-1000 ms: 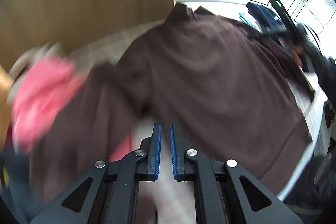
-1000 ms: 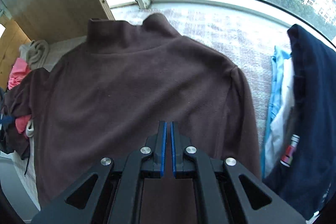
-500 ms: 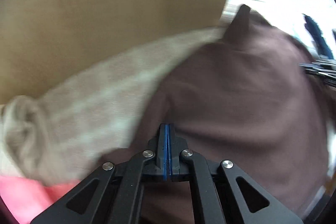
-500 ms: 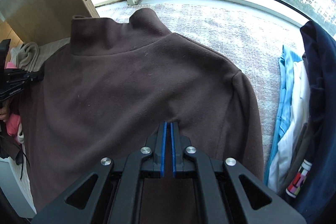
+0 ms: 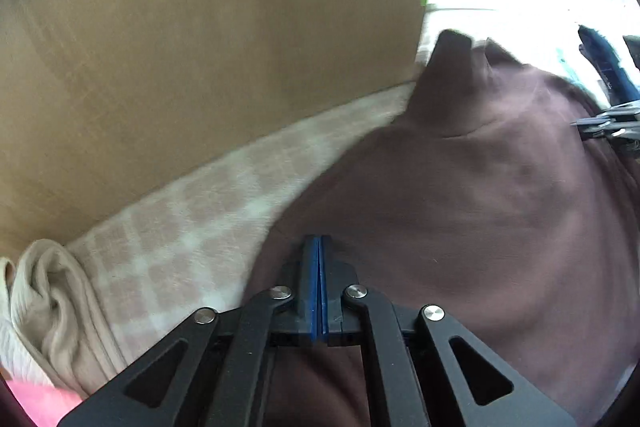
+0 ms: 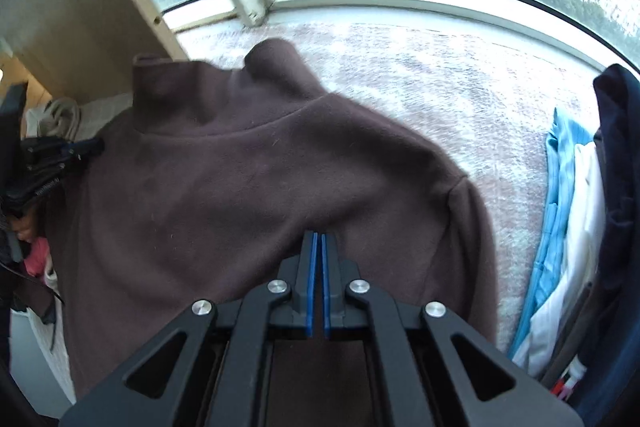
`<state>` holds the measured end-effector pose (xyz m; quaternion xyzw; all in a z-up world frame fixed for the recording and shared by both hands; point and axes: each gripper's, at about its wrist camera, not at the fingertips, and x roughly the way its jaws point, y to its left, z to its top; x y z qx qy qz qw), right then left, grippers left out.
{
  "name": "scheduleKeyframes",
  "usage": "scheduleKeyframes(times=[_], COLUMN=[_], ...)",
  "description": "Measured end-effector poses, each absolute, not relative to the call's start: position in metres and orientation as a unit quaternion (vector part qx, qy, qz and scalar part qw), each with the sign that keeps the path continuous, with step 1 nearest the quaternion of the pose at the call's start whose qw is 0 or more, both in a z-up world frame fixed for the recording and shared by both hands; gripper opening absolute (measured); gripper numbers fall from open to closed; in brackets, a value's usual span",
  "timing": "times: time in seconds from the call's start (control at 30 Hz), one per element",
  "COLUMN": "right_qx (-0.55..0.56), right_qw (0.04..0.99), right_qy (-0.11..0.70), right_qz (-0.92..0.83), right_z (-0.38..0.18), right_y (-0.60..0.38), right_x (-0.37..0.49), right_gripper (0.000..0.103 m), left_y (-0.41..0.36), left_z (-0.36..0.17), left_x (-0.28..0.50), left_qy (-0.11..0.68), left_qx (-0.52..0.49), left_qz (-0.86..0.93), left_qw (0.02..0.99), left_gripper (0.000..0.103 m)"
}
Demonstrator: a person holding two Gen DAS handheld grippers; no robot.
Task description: Fold clothes
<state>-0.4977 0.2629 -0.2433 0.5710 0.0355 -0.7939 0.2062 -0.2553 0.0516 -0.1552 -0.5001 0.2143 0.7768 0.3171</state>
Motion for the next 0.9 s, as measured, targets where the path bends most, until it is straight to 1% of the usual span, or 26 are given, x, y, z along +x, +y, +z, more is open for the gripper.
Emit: scheduleKeyframes(times=[0.03, 0.1, 0.13, 0.17, 0.23, 0.27, 0.3, 0.37, 0.4, 0.47, 0.53, 0.6, 0.63, 0.7, 0.77, 0.83, 0.9], right_qx=[0.566, 0.562, 0.564, 0.567, 0.572, 0.574, 0.576, 0.575, 0.569, 0.554, 0.557, 0.565, 0.572, 0.584, 0.594, 0.600, 0.600], right_qw=[0.191, 0.209, 0.213, 0.213, 0.183, 0.167, 0.150, 0.147, 0.158, 0.180, 0.205, 0.219, 0.222, 0.224, 0.221, 0.221, 0.217], right_qy=[0.037, -0.008, -0.016, -0.004, 0.028, 0.044, 0.061, 0.029, 0.013, 0.020, 0.024, 0.032, 0.038, 0.040, 0.045, 0.047, 0.048], right_qz=[-0.801, -0.800, -0.798, -0.796, -0.799, -0.800, -0.801, -0.804, -0.807, -0.813, -0.804, -0.795, -0.789, -0.779, -0.772, -0.768, -0.768], right_z=[-0.239, -0.229, -0.227, -0.227, -0.234, -0.238, -0.241, -0.231, -0.222, -0.198, -0.184, -0.179, -0.181, -0.203, -0.217, -0.232, -0.242], right_y=[0.268, 0.278, 0.279, 0.276, 0.276, 0.277, 0.277, 0.287, 0.290, 0.293, 0.296, 0.303, 0.303, 0.297, 0.294, 0.289, 0.286], right_x=[-0.502, -0.510, -0.513, -0.517, -0.529, -0.535, -0.542, -0.542, -0.538, -0.519, -0.503, -0.476, -0.467, -0.459, -0.452, -0.452, -0.454], right_gripper=[0.008, 0.007, 0.007, 0.008, 0.008, 0.006, 0.000, 0.000, 0.003, 0.004, 0.011, 0.014, 0.014, 0.014, 0.014, 0.014, 0.014], left_y=[0.050, 0.052, 0.053, 0.054, 0.054, 0.053, 0.051, 0.047, 0.043, 0.032, 0.019, 0.010, 0.012, 0.027, 0.062, 0.079, 0.090], left_z=[-0.157, -0.161, -0.164, -0.166, -0.169, -0.171, -0.172, -0.173, -0.169, -0.159, -0.150, -0.147, -0.151, -0.161, -0.173, -0.185, -0.196], left_x=[-0.257, -0.255, -0.254, -0.253, -0.254, -0.255, -0.256, -0.257, -0.255, -0.248, -0.238, -0.227, -0.222, -0.214, -0.213, -0.219, -0.224], left_qy=[0.215, 0.229, 0.236, 0.237, 0.233, 0.230, 0.225, 0.210, 0.209, 0.200, 0.170, 0.147, 0.146, 0.155, 0.172, 0.166, 0.182], left_qx=[-0.496, -0.484, -0.478, -0.477, -0.479, -0.479, -0.480, -0.486, -0.481, -0.470, -0.480, -0.496, -0.503, -0.511, -0.515, -0.524, -0.511], left_qz=[0.783, 0.789, 0.791, 0.791, 0.791, 0.791, 0.791, 0.792, 0.798, 0.807, 0.796, 0.775, 0.764, 0.751, 0.746, 0.743, 0.758], left_qw=[0.308, 0.300, 0.300, 0.300, 0.302, 0.304, 0.306, 0.304, 0.299, 0.296, 0.329, 0.364, 0.377, 0.388, 0.384, 0.382, 0.362], left_gripper=[0.002, 0.002, 0.002, 0.002, 0.002, 0.002, 0.002, 0.002, 0.002, 0.000, 0.002, 0.002, 0.002, 0.002, 0.002, 0.002, 0.002])
